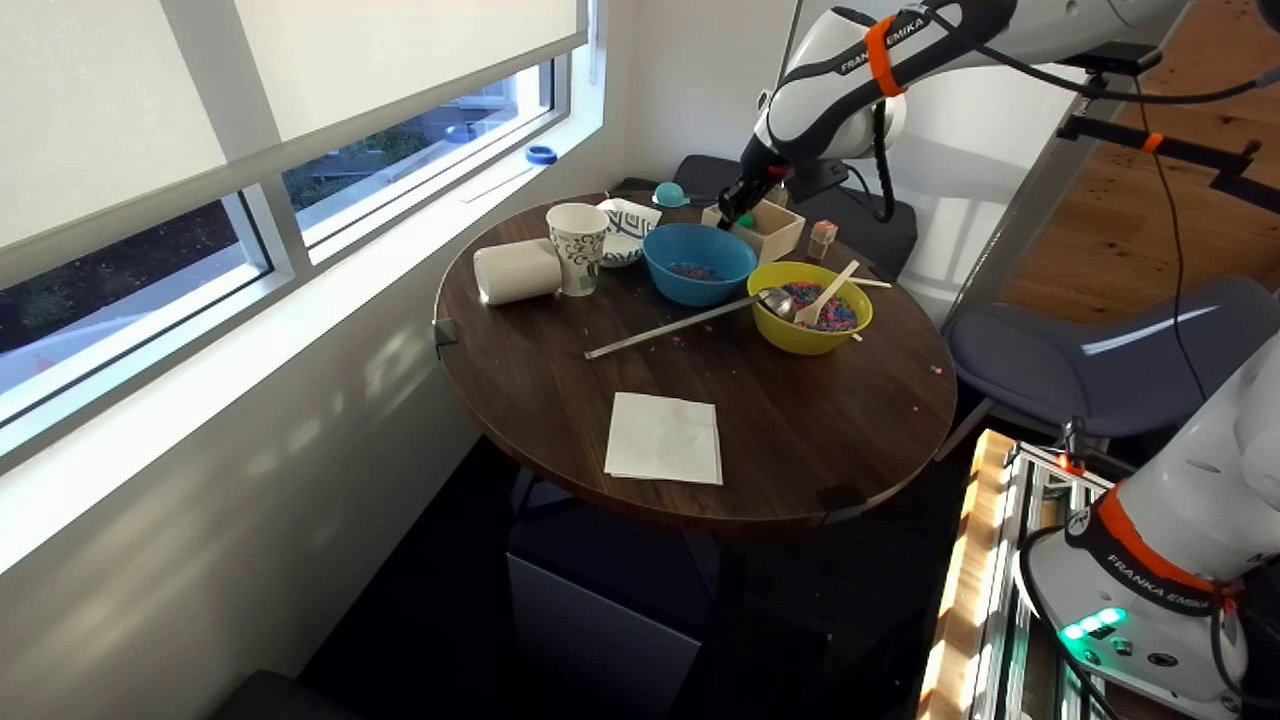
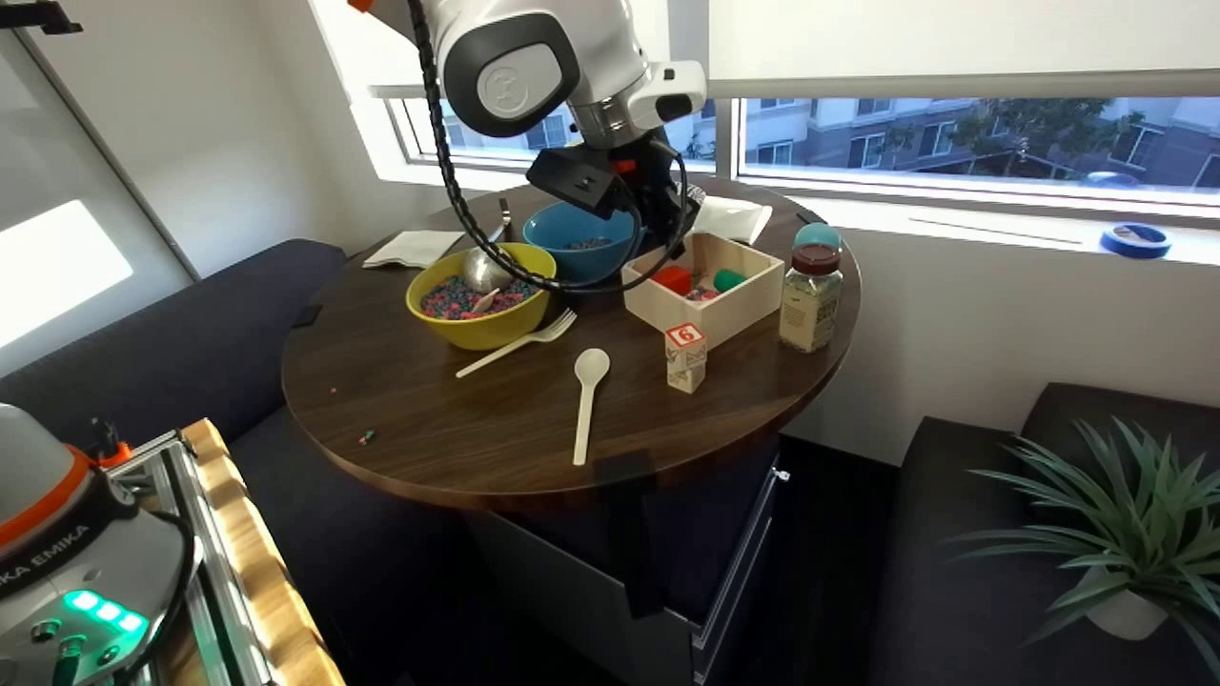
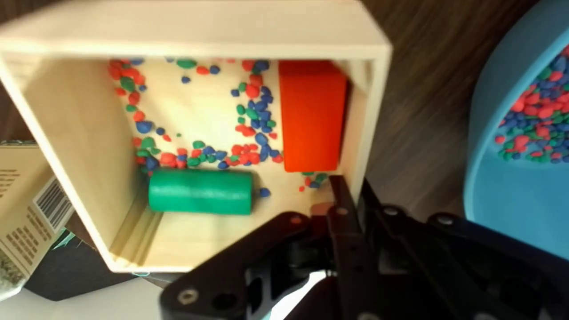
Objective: Spill the contents of the box into the blue bowl
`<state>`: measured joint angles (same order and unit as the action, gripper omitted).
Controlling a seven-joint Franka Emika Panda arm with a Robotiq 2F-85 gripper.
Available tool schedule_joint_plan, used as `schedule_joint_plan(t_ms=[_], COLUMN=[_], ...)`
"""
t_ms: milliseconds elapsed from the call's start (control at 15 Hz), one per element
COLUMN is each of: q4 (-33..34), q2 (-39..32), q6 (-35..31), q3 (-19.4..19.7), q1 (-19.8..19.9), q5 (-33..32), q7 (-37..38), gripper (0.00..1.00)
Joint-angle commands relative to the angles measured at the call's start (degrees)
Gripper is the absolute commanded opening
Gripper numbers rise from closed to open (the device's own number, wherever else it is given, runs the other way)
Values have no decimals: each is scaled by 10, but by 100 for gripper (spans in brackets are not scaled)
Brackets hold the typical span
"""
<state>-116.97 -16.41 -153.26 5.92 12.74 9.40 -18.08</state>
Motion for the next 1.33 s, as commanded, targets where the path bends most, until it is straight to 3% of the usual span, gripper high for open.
schedule_joint_plan(t_ms=[0,1267], q4=[2,-5], q2=[-5,53], q6=[-14,-4], q3=[-11,-19], q1=[14,7], q5=[5,29], q7=[-11,-7], gripper=[7,6])
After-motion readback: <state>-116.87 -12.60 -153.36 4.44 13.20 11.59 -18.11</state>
